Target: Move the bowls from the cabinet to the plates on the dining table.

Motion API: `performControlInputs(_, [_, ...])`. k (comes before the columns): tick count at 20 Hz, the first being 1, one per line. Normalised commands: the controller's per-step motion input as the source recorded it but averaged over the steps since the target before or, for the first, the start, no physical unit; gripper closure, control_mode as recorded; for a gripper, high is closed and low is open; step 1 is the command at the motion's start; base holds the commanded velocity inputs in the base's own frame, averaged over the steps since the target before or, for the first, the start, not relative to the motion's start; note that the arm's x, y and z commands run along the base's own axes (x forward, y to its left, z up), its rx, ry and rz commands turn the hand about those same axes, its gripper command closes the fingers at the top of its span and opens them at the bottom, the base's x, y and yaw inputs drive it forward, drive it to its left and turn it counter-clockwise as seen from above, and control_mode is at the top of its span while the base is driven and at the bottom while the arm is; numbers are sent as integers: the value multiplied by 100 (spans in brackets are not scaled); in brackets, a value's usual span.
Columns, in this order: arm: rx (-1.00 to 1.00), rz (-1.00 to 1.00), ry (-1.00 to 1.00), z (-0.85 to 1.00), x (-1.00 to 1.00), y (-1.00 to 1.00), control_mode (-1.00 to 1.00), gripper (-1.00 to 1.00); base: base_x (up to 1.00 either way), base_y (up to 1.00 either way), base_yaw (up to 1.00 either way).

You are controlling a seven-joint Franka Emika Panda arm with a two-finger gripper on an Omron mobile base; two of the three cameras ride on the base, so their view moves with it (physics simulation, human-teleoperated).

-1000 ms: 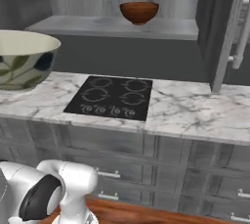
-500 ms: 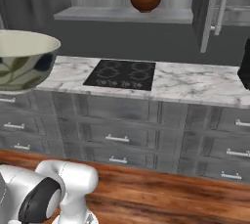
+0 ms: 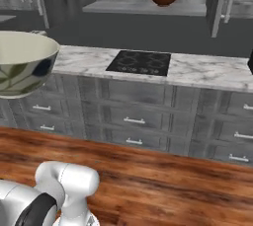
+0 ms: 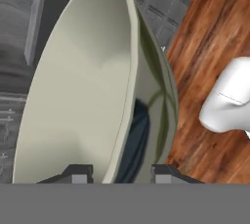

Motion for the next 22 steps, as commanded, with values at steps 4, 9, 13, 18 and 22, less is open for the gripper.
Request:
performControlInputs(4, [0,0,0,0,0,0,100,100,0,1,50])
performControlInputs(9, [0,0,0,0,0,0,100,100,0,0,50])
performControlInputs(13, [0,0,0,0,0,0,100,100,0,0,50])
performControlInputs(18, [0,0,0,0,0,0,100,100,0,0,50])
performControlInputs(22, [0,0,0,0,0,0,100,100,0,0,50])
